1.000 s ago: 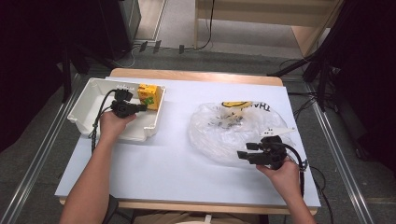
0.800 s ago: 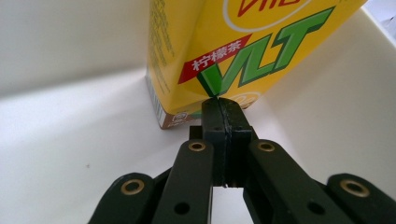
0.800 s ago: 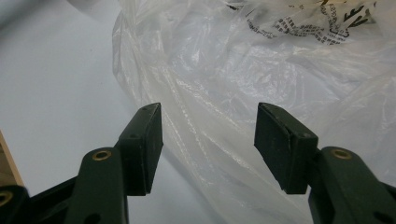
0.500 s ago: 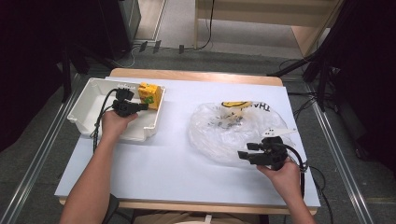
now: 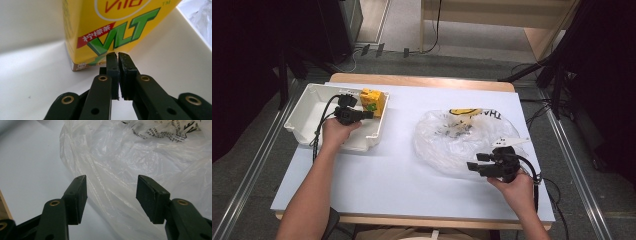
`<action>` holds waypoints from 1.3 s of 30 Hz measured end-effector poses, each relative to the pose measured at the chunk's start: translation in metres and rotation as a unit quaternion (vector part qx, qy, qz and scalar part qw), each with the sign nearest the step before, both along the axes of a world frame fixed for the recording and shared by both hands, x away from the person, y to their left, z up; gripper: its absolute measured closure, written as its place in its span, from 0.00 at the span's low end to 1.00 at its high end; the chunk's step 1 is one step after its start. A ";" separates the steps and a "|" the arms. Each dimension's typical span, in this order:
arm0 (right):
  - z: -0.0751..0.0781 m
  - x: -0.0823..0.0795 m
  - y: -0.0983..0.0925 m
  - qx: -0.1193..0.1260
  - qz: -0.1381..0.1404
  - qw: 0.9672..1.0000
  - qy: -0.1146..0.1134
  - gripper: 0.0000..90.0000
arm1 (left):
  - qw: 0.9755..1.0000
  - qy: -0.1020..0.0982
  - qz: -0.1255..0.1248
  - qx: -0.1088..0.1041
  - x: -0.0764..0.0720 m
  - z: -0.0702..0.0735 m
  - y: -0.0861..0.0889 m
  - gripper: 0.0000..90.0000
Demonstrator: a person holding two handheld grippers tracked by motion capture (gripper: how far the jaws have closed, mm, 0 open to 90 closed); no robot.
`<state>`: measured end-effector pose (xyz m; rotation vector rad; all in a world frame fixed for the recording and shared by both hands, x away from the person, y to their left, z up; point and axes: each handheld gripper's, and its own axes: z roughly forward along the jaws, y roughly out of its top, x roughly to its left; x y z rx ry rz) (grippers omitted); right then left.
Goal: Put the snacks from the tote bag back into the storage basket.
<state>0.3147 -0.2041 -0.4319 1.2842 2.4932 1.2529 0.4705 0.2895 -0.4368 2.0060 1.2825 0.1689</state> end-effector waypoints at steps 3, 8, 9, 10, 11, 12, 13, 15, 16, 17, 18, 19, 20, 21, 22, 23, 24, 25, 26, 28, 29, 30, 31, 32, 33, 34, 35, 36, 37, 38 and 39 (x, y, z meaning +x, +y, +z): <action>0.000 0.000 0.000 0.000 0.000 1.000 0.000 0.48 | 1.000 0.002 -0.004 -0.001 -0.001 0.002 0.000 0.97; 0.000 0.000 0.000 0.000 0.000 1.000 0.000 0.48 | 1.000 0.006 -0.011 -0.001 -0.004 0.006 -0.001 0.95; 0.000 0.000 0.000 0.000 0.000 1.000 0.000 0.48 | 1.000 0.007 -0.013 -0.003 -0.005 0.007 -0.001 0.94; 0.000 0.000 0.000 0.000 0.000 1.000 0.000 0.48 | 1.000 0.009 -0.013 -0.004 -0.005 0.008 -0.001 0.93; 0.000 0.000 0.000 0.000 0.000 1.000 0.000 0.48 | 1.000 0.010 -0.013 -0.003 -0.006 0.010 -0.001 0.92; 0.000 0.000 0.000 0.000 0.000 1.000 -0.001 0.48 | 1.000 0.011 -0.014 -0.003 -0.006 0.010 -0.002 0.90; 0.000 0.000 0.000 0.000 0.000 1.000 0.000 0.48 | 1.000 0.012 -0.016 -0.004 -0.007 0.011 -0.002 0.88; 0.000 0.000 0.000 0.000 0.000 1.000 0.000 0.48 | 1.000 0.013 -0.019 -0.003 -0.008 0.014 -0.002 0.86; 0.000 0.000 0.000 0.000 0.000 1.000 0.000 0.48 | 1.000 0.015 -0.023 -0.003 -0.009 0.015 -0.002 0.85; 0.000 0.000 0.000 0.000 0.000 1.000 0.000 0.48 | 1.000 0.018 -0.025 -0.004 -0.009 0.016 -0.002 0.83; 0.000 0.000 0.000 0.000 0.000 1.000 0.000 0.48 | 0.999 0.021 -0.026 -0.004 -0.009 0.017 -0.003 0.81; 0.000 0.000 0.000 0.000 0.001 1.000 0.000 0.48 | 0.999 0.026 -0.031 -0.006 -0.009 0.018 -0.003 0.80; 0.000 0.000 0.000 0.000 0.001 1.000 0.000 0.48 | 0.999 0.029 -0.033 -0.006 -0.010 0.020 -0.003 0.78; 0.000 0.000 -0.001 0.000 0.001 1.000 0.000 0.48 | 0.999 0.026 -0.036 -0.003 -0.011 0.022 -0.004 0.76; 0.000 0.000 -0.001 0.001 0.001 1.000 0.000 0.48 | 0.999 0.027 -0.038 -0.005 -0.011 0.024 -0.005 0.75; 0.000 0.000 -0.001 0.001 0.001 1.000 0.000 0.48 | 0.999 0.027 -0.041 -0.006 -0.012 0.026 -0.006 0.74; 0.000 0.000 -0.001 0.001 0.001 1.000 0.000 0.48 | 0.999 0.027 -0.042 -0.007 -0.013 0.028 -0.007 0.72; 0.000 0.000 -0.001 0.001 0.001 1.000 0.000 0.48 | 0.999 0.029 -0.042 -0.008 -0.014 0.030 -0.008 0.70; 0.000 0.000 -0.001 0.001 0.002 1.000 0.001 0.48 | 0.999 0.029 -0.043 -0.010 -0.014 0.031 -0.008 0.69; 0.000 0.000 -0.001 0.000 0.002 1.000 0.001 0.48 | 0.999 0.027 -0.045 -0.009 -0.016 0.035 -0.010 0.66; 0.000 0.000 0.000 0.001 0.002 1.000 0.000 0.48 | 0.998 0.028 -0.048 -0.009 -0.017 0.037 -0.011 0.65; 0.000 0.000 0.000 0.001 0.003 1.000 0.000 0.48 | 0.998 0.023 -0.049 -0.009 -0.019 0.040 -0.013 0.64; 0.000 0.000 0.000 0.002 0.003 1.000 0.001 0.48 | 0.998 0.021 -0.050 -0.009 -0.020 0.042 -0.014 0.63; 0.001 0.000 0.000 0.002 0.003 1.000 0.001 0.48 | 0.998 0.019 -0.051 -0.009 -0.021 0.044 -0.015 0.62; 0.001 0.000 0.000 0.002 0.004 1.000 0.001 0.48 | 0.998 0.019 -0.052 -0.010 -0.022 0.045 -0.015 0.61; 0.001 0.001 0.001 0.001 0.005 1.000 0.001 0.48 | 0.998 0.018 -0.053 -0.011 -0.024 0.047 -0.016 0.60; 0.001 0.001 0.001 0.002 0.005 1.000 0.000 0.48 | 0.998 0.017 -0.053 -0.011 -0.025 0.049 -0.017 0.59; 0.001 0.001 0.002 0.001 0.007 1.000 0.000 0.48 | 0.998 0.016 -0.055 -0.013 -0.027 0.051 -0.018 0.58; 0.001 0.001 0.002 0.001 0.006 1.000 0.001 0.48 | 0.998 0.016 -0.058 -0.013 -0.027 0.052 -0.018 0.58; 0.001 0.001 0.002 0.001 0.007 1.000 0.000 0.48 | 0.998 0.017 -0.061 -0.013 -0.029 0.054 -0.020 0.58; 0.001 0.002 0.003 0.001 0.008 1.000 0.000 0.47 | 0.998 0.018 -0.061 -0.011 -0.030 0.055 -0.021 0.57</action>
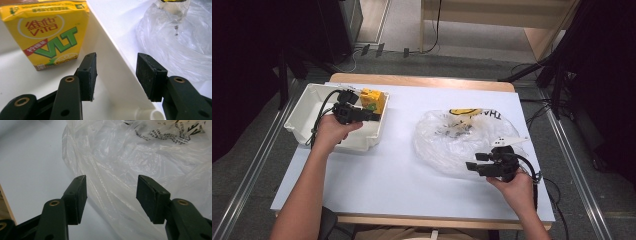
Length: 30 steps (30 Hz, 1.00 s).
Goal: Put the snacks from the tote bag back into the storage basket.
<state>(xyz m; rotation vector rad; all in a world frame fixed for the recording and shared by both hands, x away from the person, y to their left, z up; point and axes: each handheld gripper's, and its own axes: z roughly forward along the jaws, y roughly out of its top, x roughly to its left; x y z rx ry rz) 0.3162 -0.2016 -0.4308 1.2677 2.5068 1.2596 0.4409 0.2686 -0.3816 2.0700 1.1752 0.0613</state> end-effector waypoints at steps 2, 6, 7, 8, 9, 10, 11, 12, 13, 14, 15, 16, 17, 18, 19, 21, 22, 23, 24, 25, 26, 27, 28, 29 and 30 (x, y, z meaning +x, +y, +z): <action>0.000 0.001 0.001 0.000 0.001 1.000 0.001 0.47 | 1.000 -0.003 -0.002 0.003 -0.002 0.003 -0.003 0.55; 0.000 0.002 0.003 -0.001 0.004 1.000 -0.001 0.47 | 1.000 -0.007 -0.009 0.002 -0.007 0.010 -0.007 0.52; 0.000 0.003 0.004 -0.001 0.004 1.000 -0.001 0.47 | 1.000 -0.007 -0.009 0.003 -0.008 0.012 -0.009 0.52; 0.000 0.003 0.004 -0.001 0.006 1.000 -0.001 0.47 | 1.000 -0.007 -0.010 0.003 -0.009 0.013 -0.010 0.52; 0.000 0.003 0.004 -0.001 0.006 1.000 0.000 0.47 | 1.000 -0.008 -0.014 0.004 -0.010 0.015 -0.012 0.51; 0.001 0.003 0.004 -0.001 0.006 1.000 -0.001 0.47 | 1.000 -0.010 -0.014 0.003 -0.011 0.016 -0.014 0.51; 0.001 0.003 0.004 -0.001 0.006 1.000 -0.001 0.47 | 1.000 -0.012 -0.019 0.005 -0.013 0.017 -0.016 0.51; 0.001 0.003 0.004 -0.001 0.006 1.000 -0.001 0.47 | 1.000 -0.016 -0.022 0.006 -0.015 0.019 -0.020 0.51; 0.001 0.004 0.004 0.000 0.006 1.000 -0.001 0.47 | 1.000 -0.018 -0.024 0.008 -0.016 0.020 -0.022 0.51; 0.001 0.004 0.004 0.000 0.006 1.000 0.000 0.47 | 0.999 -0.021 -0.025 0.011 -0.017 0.021 -0.024 0.51; 0.001 0.004 0.004 0.001 0.006 1.000 0.000 0.47 | 0.999 -0.026 -0.029 0.011 -0.018 0.023 -0.028 0.51; 0.001 0.004 0.004 0.000 0.007 1.000 0.000 0.47 | 0.999 -0.025 -0.031 0.008 -0.019 0.023 -0.030 0.50; 0.001 0.004 0.005 0.000 0.007 1.000 0.000 0.47 | 0.999 -0.025 -0.033 0.007 -0.020 0.023 -0.032 0.50; 0.001 0.004 0.005 0.000 0.007 1.000 0.000 0.47 | 0.999 -0.026 -0.037 0.009 -0.021 0.024 -0.036 0.50; 0.001 0.004 0.005 0.000 0.008 1.000 0.000 0.47 | 0.999 -0.027 -0.041 0.010 -0.022 0.024 -0.038 0.50; 0.001 0.004 0.005 0.000 0.007 1.000 0.000 0.47 | 0.998 -0.027 -0.049 0.008 -0.024 0.025 -0.043 0.50; 0.001 0.004 0.005 0.001 0.007 1.000 0.000 0.47 | 0.998 -0.029 -0.053 0.007 -0.025 0.025 -0.045 0.50; 0.001 0.004 0.004 0.001 0.006 1.000 0.000 0.47 | 0.998 -0.030 -0.058 0.006 -0.026 0.026 -0.048 0.50; 0.001 0.004 0.004 0.001 0.006 1.000 0.000 0.47 | 0.998 -0.032 -0.058 0.006 -0.027 0.026 -0.051 0.50; 0.001 0.004 0.004 0.001 0.006 1.000 0.001 0.47 | 0.998 -0.033 -0.061 0.007 -0.027 0.026 -0.053 0.49; 0.001 0.004 0.004 0.001 0.006 1.000 0.001 0.47 | 0.997 -0.036 -0.065 0.009 -0.028 0.026 -0.055 0.49; 0.001 0.004 0.004 0.001 0.006 1.000 0.001 0.47 | 0.997 -0.036 -0.067 0.009 -0.029 0.025 -0.058 0.49; 0.001 0.004 0.004 0.001 0.006 1.000 0.001 0.47 | 0.997 -0.035 -0.070 0.009 -0.029 0.024 -0.061 0.49; 0.001 0.004 0.004 0.001 0.006 1.000 0.001 0.47 | 0.997 -0.035 -0.074 0.009 -0.030 0.024 -0.064 0.49; 0.001 0.004 0.004 0.000 0.007 1.000 0.001 0.47 | 0.996 -0.035 -0.079 0.011 -0.030 0.023 -0.067 0.49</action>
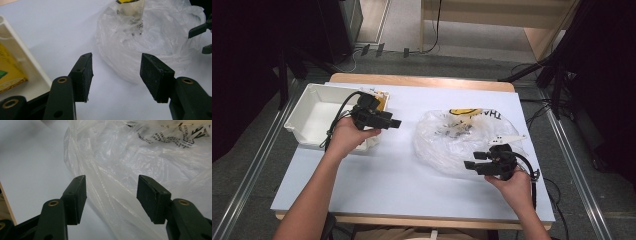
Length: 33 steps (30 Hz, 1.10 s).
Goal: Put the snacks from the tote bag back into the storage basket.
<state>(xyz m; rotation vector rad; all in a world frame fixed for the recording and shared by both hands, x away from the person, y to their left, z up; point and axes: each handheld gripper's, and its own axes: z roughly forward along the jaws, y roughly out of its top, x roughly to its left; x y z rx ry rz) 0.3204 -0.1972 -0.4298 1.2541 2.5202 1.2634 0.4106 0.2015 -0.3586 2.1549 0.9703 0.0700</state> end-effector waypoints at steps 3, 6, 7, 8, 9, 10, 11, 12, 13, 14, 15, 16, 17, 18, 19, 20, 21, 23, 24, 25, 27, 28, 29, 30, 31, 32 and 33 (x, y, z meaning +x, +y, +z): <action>0.000 0.000 0.000 0.002 0.000 1.000 0.000 0.46 | 1.000 -0.004 -0.008 0.001 -0.002 -0.002 -0.008 0.49; 0.000 0.000 0.000 0.000 0.000 1.000 -0.001 0.46 | 1.000 -0.004 -0.017 -0.002 -0.005 -0.003 -0.014 0.49; 0.000 0.000 0.000 -0.001 0.001 1.000 -0.001 0.46 | 1.000 0.000 -0.021 -0.004 -0.005 -0.004 -0.017 0.49; 0.000 0.001 0.001 -0.001 0.002 1.000 -0.002 0.46 | 1.000 0.002 -0.023 -0.007 -0.006 -0.004 -0.019 0.49; 0.000 0.001 0.001 -0.001 0.003 1.000 -0.002 0.46 | 1.000 0.001 -0.025 -0.007 -0.007 -0.004 -0.020 0.49; 0.000 0.001 0.001 -0.001 0.003 1.000 -0.002 0.45 | 1.000 0.000 -0.028 -0.004 -0.008 -0.004 -0.022 0.49; 0.000 0.001 0.001 0.001 0.002 1.000 0.000 0.45 | 1.000 -0.001 -0.031 -0.003 -0.008 -0.004 -0.024 0.49; 0.000 0.001 0.001 0.003 0.003 1.000 0.000 0.45 | 0.999 -0.003 -0.033 -0.003 -0.009 -0.005 -0.026 0.49; 0.000 0.001 0.001 0.005 0.002 1.000 -0.001 0.45 | 0.999 -0.003 -0.035 -0.001 -0.010 -0.005 -0.026 0.49; 0.000 0.001 0.000 0.005 0.002 1.000 -0.002 0.45 | 0.999 -0.007 -0.038 -0.003 -0.011 -0.005 -0.028 0.49; 0.000 0.001 0.000 0.005 0.001 1.000 -0.003 0.45 | 0.999 -0.007 -0.045 -0.012 -0.012 -0.006 -0.029 0.49; 0.000 0.001 0.000 0.005 0.002 1.000 -0.003 0.45 | 0.999 -0.006 -0.049 -0.012 -0.013 -0.006 -0.030 0.49; 0.000 0.001 0.000 0.004 0.002 1.000 -0.003 0.45 | 0.999 -0.007 -0.047 -0.011 -0.014 -0.006 -0.032 0.49; 0.000 0.001 0.000 0.002 0.002 1.000 -0.003 0.45 | 0.999 -0.006 -0.050 -0.008 -0.015 -0.006 -0.033 0.49; 0.000 0.001 0.000 0.003 0.002 1.000 -0.003 0.45 | 0.999 -0.006 -0.052 -0.007 -0.015 -0.007 -0.035 0.49; 0.000 0.001 0.000 0.002 0.003 1.000 -0.003 0.45 | 0.998 -0.006 -0.054 -0.008 -0.016 -0.007 -0.036 0.49; 0.000 0.000 0.000 0.003 0.002 1.000 -0.003 0.45 | 0.998 -0.007 -0.055 -0.007 -0.017 -0.007 -0.039 0.49; 0.000 0.000 0.000 0.002 0.003 1.000 -0.003 0.45 | 0.998 -0.006 -0.060 -0.006 -0.018 -0.007 -0.042 0.49; 0.000 0.000 0.000 0.001 0.004 1.000 -0.003 0.45 | 0.998 -0.009 -0.063 -0.005 -0.019 -0.008 -0.044 0.49; 0.000 0.000 0.001 0.001 0.004 1.000 -0.003 0.45 | 0.998 -0.007 -0.067 -0.005 -0.019 -0.009 -0.045 0.49; 0.000 0.000 0.001 0.001 0.006 1.000 -0.002 0.45 | 0.998 -0.007 -0.070 -0.004 -0.021 -0.010 -0.050 0.49; 0.000 0.000 0.001 0.001 0.006 1.000 -0.001 0.45 | 0.997 -0.008 -0.073 -0.003 -0.022 -0.011 -0.051 0.49; 0.000 0.000 0.001 0.000 0.007 1.000 -0.002 0.45 | 0.997 -0.007 -0.076 -0.003 -0.023 -0.011 -0.053 0.48; 0.000 0.000 0.001 0.000 0.008 1.000 -0.002 0.45 | 0.997 -0.007 -0.077 -0.004 -0.023 -0.012 -0.055 0.48; 0.000 0.000 0.001 0.000 0.009 1.000 -0.003 0.45 | 0.997 -0.005 -0.078 -0.007 -0.024 -0.013 -0.057 0.48; 0.000 0.000 0.001 0.000 0.009 1.000 -0.003 0.45 | 0.997 -0.003 -0.081 -0.009 -0.025 -0.014 -0.058 0.48; 0.000 0.000 0.001 0.000 0.009 1.000 -0.003 0.45 | 0.996 -0.004 -0.083 -0.008 -0.027 -0.016 -0.060 0.47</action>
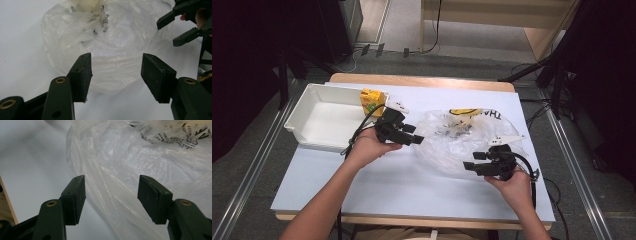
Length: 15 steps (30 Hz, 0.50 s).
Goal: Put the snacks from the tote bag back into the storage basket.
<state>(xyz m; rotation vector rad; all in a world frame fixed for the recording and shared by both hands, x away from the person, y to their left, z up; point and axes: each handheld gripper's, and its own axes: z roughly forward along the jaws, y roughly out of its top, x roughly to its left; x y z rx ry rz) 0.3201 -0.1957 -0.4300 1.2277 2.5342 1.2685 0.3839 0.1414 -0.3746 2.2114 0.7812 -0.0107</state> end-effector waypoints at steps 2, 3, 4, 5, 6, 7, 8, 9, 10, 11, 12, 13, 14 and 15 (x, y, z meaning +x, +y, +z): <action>0.000 0.000 0.000 0.000 0.000 1.000 0.000 0.45 | 1.000 0.000 -0.005 0.005 -0.002 -0.003 -0.003 0.47; 0.000 0.000 0.000 -0.001 0.001 1.000 0.000 0.45 | 1.000 0.000 -0.007 0.006 -0.003 -0.004 -0.005 0.47; 0.000 0.000 0.000 -0.001 0.000 1.000 0.000 0.45 | 1.000 0.000 -0.009 0.008 -0.004 -0.006 -0.007 0.47; 0.000 0.000 0.000 0.000 0.000 1.000 -0.001 0.45 | 1.000 0.000 -0.014 0.010 -0.004 -0.006 -0.009 0.47; 0.000 0.000 0.000 0.000 0.000 1.000 -0.001 0.45 | 1.000 -0.001 -0.014 0.009 -0.005 -0.007 -0.010 0.47; 0.000 0.000 0.000 0.000 0.001 1.000 -0.001 0.45 | 1.000 -0.002 -0.015 0.009 -0.006 -0.007 -0.011 0.47; 0.000 0.000 0.000 0.000 0.001 1.000 -0.001 0.45 | 1.000 -0.003 -0.015 0.006 -0.007 -0.007 -0.012 0.47; 0.000 0.000 0.000 -0.001 0.001 1.000 -0.001 0.45 | 1.000 -0.004 -0.019 0.005 -0.008 -0.008 -0.013 0.46; 0.000 0.000 0.000 -0.001 0.002 1.000 0.000 0.45 | 1.000 -0.004 -0.021 0.007 -0.009 -0.010 -0.015 0.46; 0.000 0.000 0.000 -0.002 0.003 1.000 0.000 0.45 | 1.000 -0.005 -0.020 0.009 -0.010 -0.010 -0.015 0.46; 0.000 0.000 0.000 -0.001 0.003 1.000 0.000 0.45 | 1.000 -0.003 -0.021 0.004 -0.011 -0.012 -0.016 0.46; 0.000 -0.001 0.000 -0.001 0.003 1.000 -0.001 0.45 | 1.000 -0.003 -0.024 0.004 -0.011 -0.013 -0.016 0.45; 0.000 -0.001 0.000 -0.002 0.003 1.000 0.000 0.45 | 1.000 -0.003 -0.025 0.005 -0.012 -0.014 -0.016 0.45; 0.000 -0.001 0.000 -0.002 0.003 1.000 0.000 0.45 | 1.000 -0.003 -0.027 0.004 -0.013 -0.015 -0.017 0.44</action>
